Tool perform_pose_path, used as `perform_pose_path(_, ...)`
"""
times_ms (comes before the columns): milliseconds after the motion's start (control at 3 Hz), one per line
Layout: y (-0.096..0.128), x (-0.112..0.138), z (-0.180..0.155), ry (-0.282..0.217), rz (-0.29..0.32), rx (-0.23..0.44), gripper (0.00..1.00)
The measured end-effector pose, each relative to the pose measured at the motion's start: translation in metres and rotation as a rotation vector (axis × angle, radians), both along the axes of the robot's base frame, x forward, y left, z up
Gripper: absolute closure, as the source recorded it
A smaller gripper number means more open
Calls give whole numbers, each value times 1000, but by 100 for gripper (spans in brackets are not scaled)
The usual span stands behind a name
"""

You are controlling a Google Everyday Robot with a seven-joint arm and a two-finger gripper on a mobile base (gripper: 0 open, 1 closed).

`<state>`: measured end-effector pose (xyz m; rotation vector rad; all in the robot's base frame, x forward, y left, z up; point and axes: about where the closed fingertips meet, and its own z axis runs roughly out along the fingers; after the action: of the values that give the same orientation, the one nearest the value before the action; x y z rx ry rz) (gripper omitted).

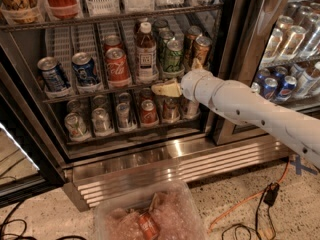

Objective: Pick green can from middle shelf of fridge

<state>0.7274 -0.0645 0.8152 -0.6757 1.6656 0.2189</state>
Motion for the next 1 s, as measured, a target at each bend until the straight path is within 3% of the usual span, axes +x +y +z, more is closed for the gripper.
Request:
perform_pose_path(333,3,5,10,-39,-9,37,0)
perform_pose_path(1000,23,10,4,-40,17,79,39)
